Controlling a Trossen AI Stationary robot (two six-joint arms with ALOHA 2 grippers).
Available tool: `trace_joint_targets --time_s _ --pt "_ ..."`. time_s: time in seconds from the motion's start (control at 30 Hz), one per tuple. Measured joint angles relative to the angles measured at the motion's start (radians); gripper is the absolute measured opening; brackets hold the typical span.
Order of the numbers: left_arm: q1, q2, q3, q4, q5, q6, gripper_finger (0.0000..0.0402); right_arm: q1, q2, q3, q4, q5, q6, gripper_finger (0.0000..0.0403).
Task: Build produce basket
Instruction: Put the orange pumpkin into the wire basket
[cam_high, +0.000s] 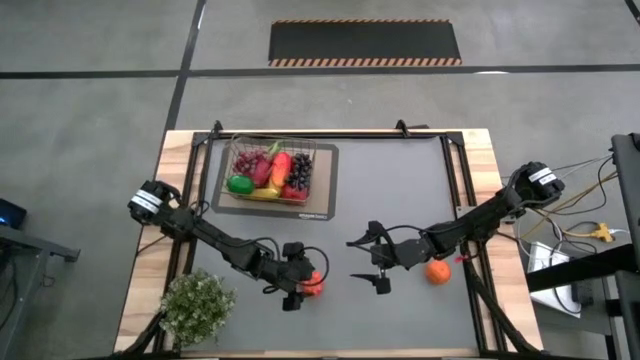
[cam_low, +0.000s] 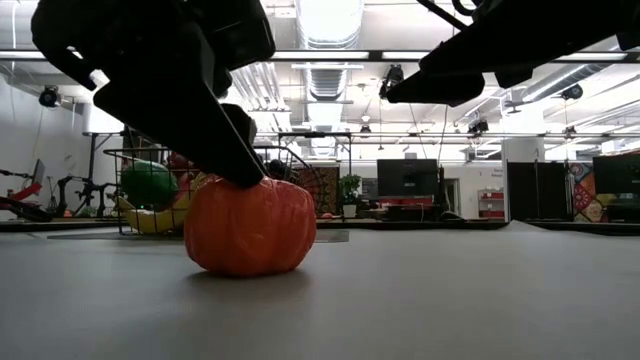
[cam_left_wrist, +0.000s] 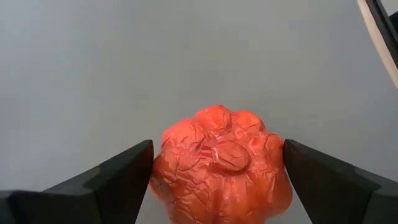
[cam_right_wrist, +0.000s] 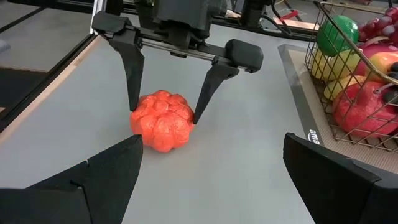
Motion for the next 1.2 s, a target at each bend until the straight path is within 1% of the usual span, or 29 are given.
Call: trace_joint_targets --time_s 0.17,0.23,0.3,0.43,0.5,0.57,0.7,0.83,0.9,1.0,1.07,1.17,1.2 --pt "0.002 0.0 0.0 0.002 0.001 0.074 0.0336 0.0 0.0 0.0 0.0 0.0 0.013 0.0369" --pt "0.003 0.001 -0.001 0.002 0.004 0.082 0.0329 0.0 0.0 0.0 0.0 0.0 0.017 0.037" --pt "0.004 0.001 -0.001 0.001 0.012 0.08 0.0312 0.0 0.0 0.0 0.0 0.0 0.017 0.037" --pt "0.004 0.001 -0.007 0.009 0.016 0.078 0.0266 0.0 0.0 0.0 -0.001 0.0 0.017 0.037" --pt "0.004 -0.011 -0.009 0.005 0.016 0.079 0.0252 0.0 0.0 0.0 -0.002 0.0 0.017 0.037" --pt "0.005 -0.025 -0.011 -0.003 0.013 0.083 0.0249 0.0 0.0 0.0 -0.004 0.0 0.017 0.037" --pt "0.006 -0.083 -0.015 -0.023 -0.026 0.117 0.0253 0.0 0.0 0.0 -0.017 0.0 0.021 0.037" --pt "0.023 -0.184 -0.017 -0.017 -0.066 0.151 0.0254 0.0 -0.001 0.0 -0.03 0.0 0.027 0.037" --pt "0.046 -0.244 -0.017 -0.053 -0.106 0.154 0.0254 0.0 -0.001 0.0 -0.03 0.0 0.027 0.037" --pt "0.097 -0.353 -0.018 -0.144 -0.197 0.154 0.0254 0.0 -0.001 0.0 -0.031 0.0 0.027 0.037" --pt "0.142 -0.431 -0.018 -0.217 -0.282 0.15 0.0254 0.0 -0.001 0.0 -0.031 0.0 0.027 0.037" --pt "0.227 -0.532 -0.018 -0.346 -0.449 0.112 0.0255 0.0 -0.001 0.0 -0.031 0.001 0.027 0.037" --pt "0.263 -0.563 -0.018 -0.394 -0.49 0.097 0.0255 0.0 -0.001 0.0 -0.031 0.003 0.026 0.037"
